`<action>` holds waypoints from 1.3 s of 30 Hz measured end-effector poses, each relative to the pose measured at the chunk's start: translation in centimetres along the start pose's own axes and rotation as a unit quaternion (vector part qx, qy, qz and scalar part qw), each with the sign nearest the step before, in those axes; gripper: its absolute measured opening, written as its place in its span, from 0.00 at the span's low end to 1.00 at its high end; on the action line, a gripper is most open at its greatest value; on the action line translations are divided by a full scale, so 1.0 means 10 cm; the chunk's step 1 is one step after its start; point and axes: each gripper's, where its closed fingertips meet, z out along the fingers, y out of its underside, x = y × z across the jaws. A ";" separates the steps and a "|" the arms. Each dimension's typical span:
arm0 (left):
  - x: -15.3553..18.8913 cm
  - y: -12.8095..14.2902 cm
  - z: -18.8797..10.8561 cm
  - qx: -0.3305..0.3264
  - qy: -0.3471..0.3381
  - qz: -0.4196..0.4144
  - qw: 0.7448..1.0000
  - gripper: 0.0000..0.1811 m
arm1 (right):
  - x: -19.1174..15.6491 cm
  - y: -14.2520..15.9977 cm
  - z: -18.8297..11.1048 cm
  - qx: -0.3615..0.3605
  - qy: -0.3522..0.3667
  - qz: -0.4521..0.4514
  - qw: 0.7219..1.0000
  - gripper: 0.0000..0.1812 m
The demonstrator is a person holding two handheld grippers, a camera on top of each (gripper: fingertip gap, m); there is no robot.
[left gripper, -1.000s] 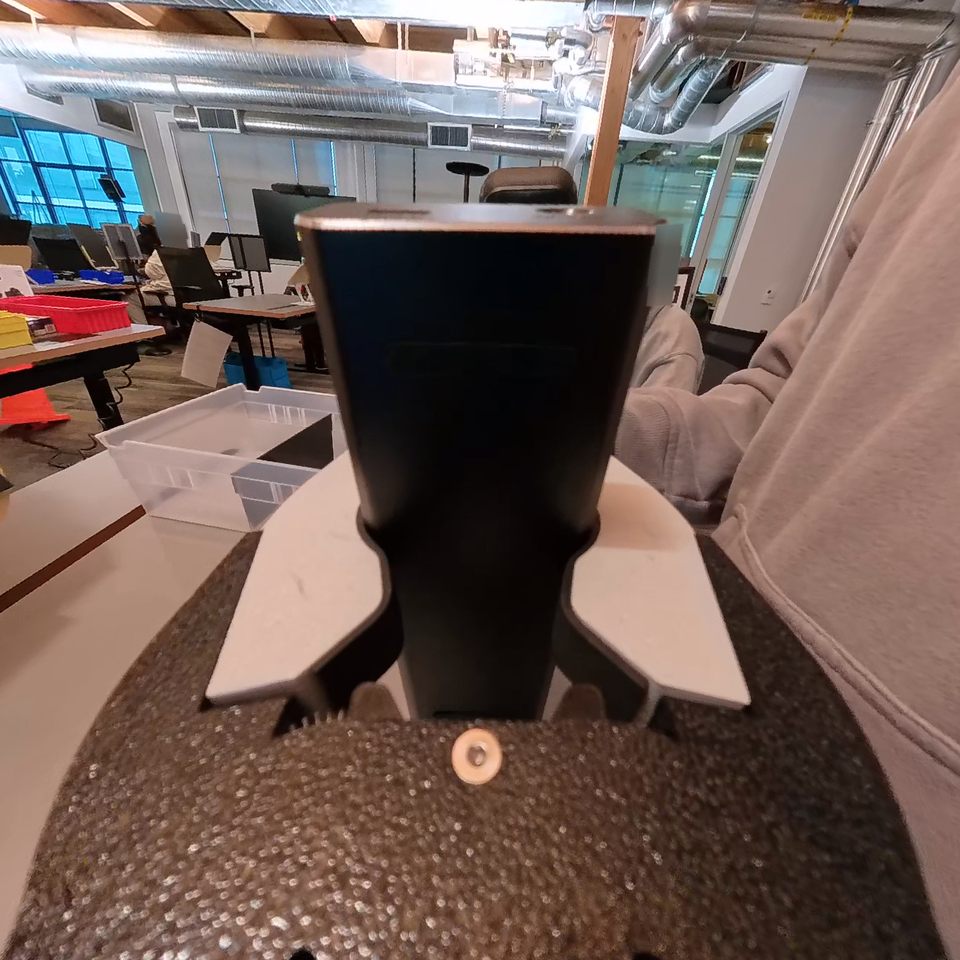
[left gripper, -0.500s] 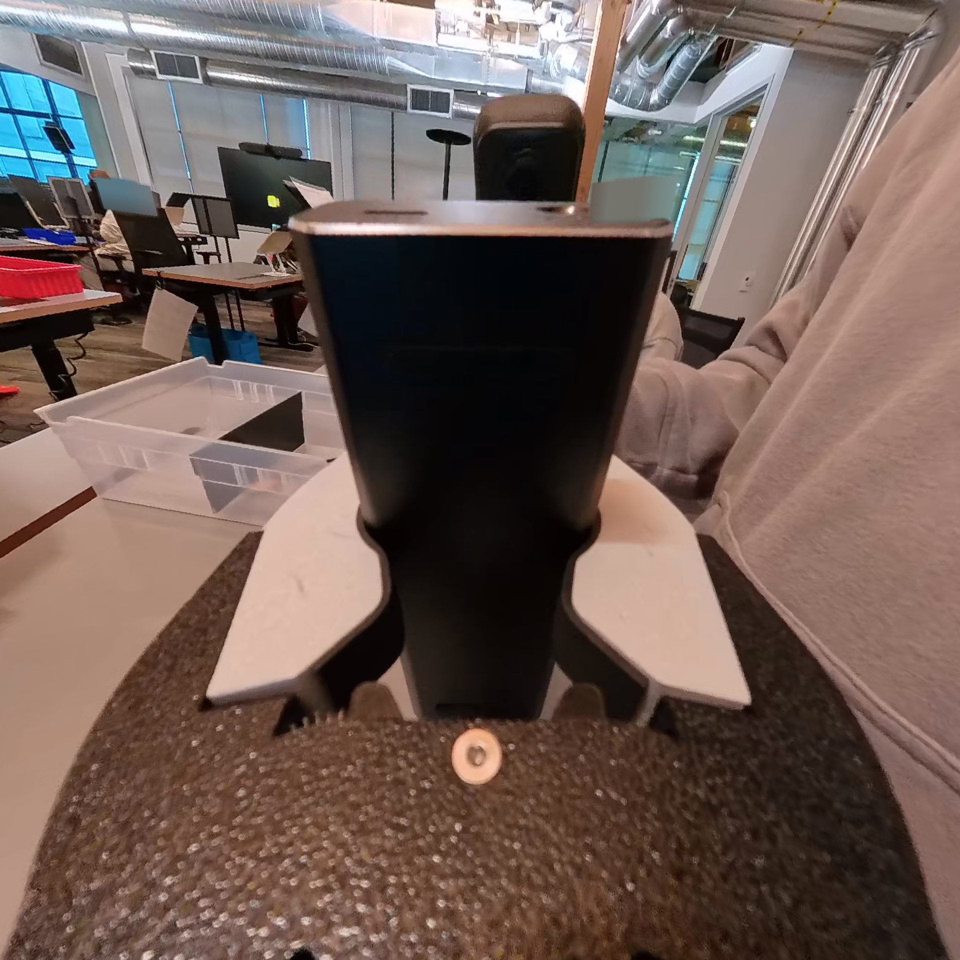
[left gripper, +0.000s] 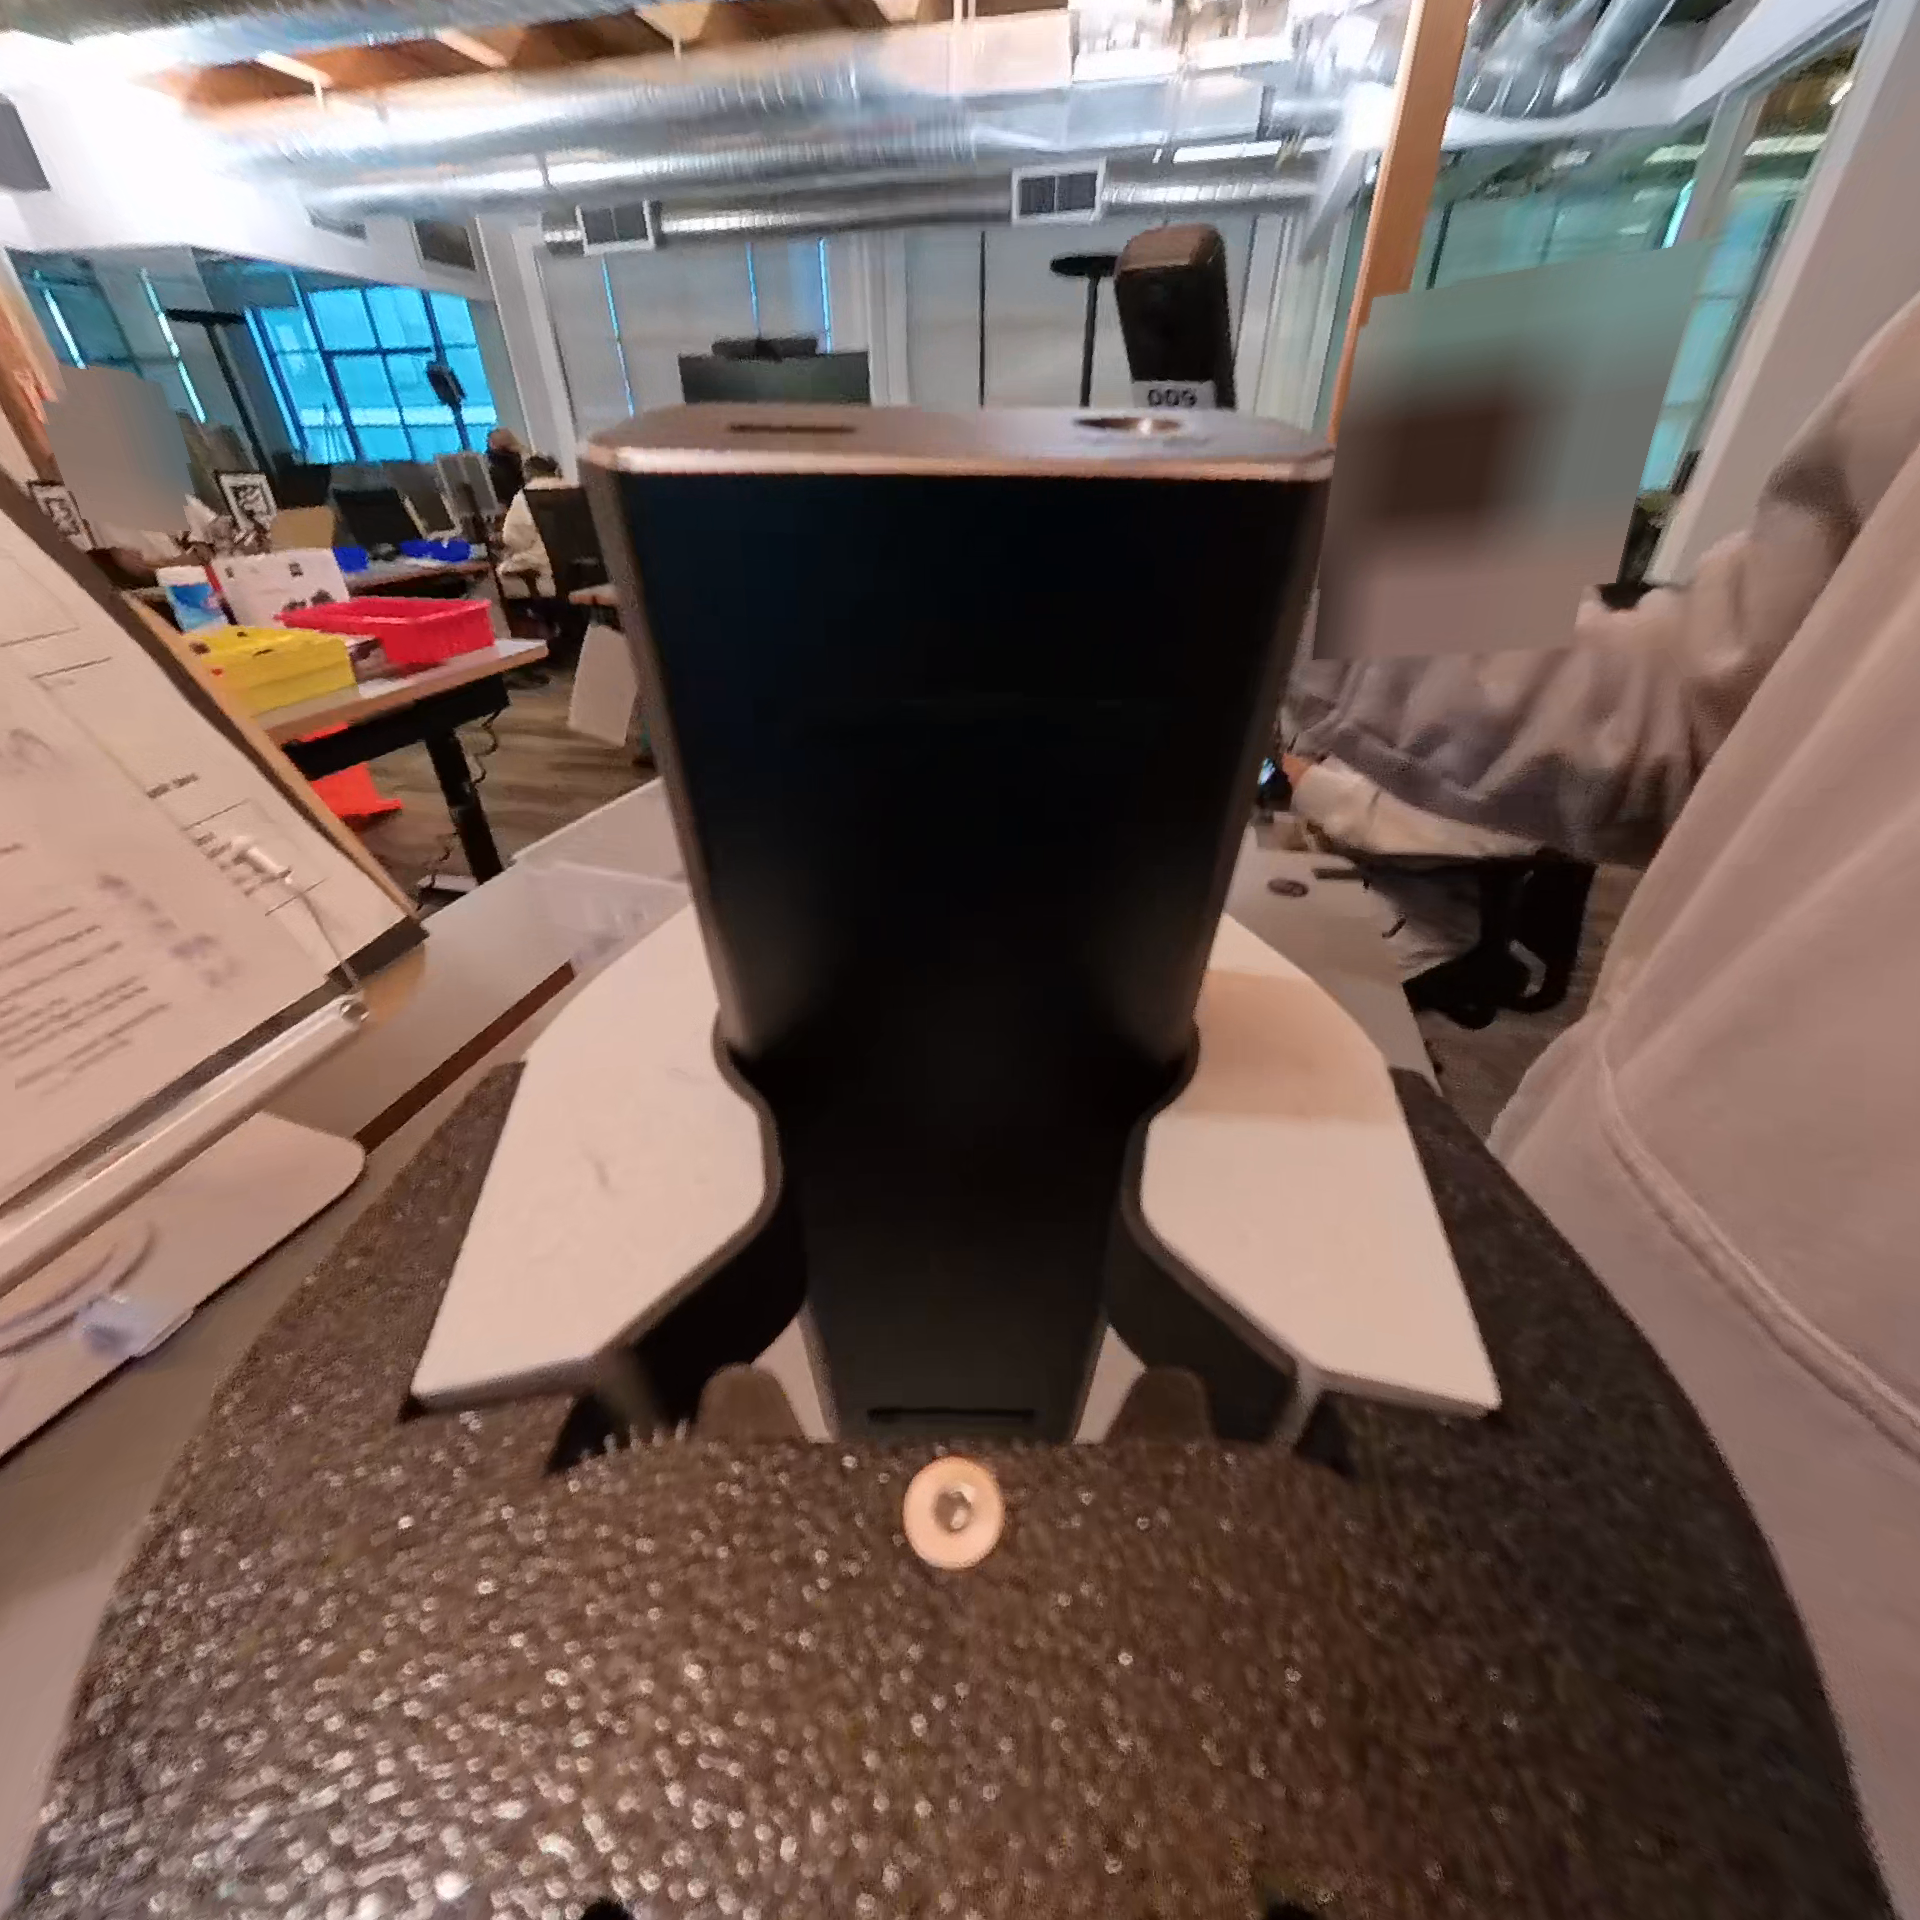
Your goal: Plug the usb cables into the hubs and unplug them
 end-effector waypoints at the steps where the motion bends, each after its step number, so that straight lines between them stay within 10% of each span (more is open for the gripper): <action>1: 0.02 -0.02 0.02 0.011 0.003 -0.008 1.000 0.40 | 0.11 -0.07 -0.11 0.016 0.010 -0.017 1.000 0.08; 6: 0.17 0.12 0.17 0.013 0.026 -0.028 0.999 0.39 | 0.73 0.07 -0.35 0.029 0.053 -0.025 0.998 0.08; 14: 0.21 0.28 0.27 0.003 0.035 -0.051 0.998 0.39 | 1.12 1.08 0.09 -0.072 0.065 0.028 0.995 0.08; 17: 0.20 0.30 0.29 0.006 0.035 -0.058 0.998 0.39 | 1.27 1.53 0.15 -0.164 0.091 0.091 0.978 0.22; 20: 0.17 0.30 0.30 0.014 0.029 -0.066 0.997 0.39 | 1.35 1.30 0.14 -0.131 0.159 0.117 0.972 0.40; 22: 0.16 0.28 0.31 0.026 0.028 -0.072 0.997 0.39 | 1.11 0.94 0.28 -0.082 0.142 0.131 0.978 0.59; 30: 0.26 0.20 0.53 0.033 0.068 -0.071 0.995 0.39 | -1.02 0.31 1.62 0.002 -0.165 0.074 0.984 0.55; 39: 0.35 0.17 0.59 0.023 0.097 -0.064 0.993 0.39 | -1.44 0.21 2.02 0.006 -0.217 0.027 0.976 0.44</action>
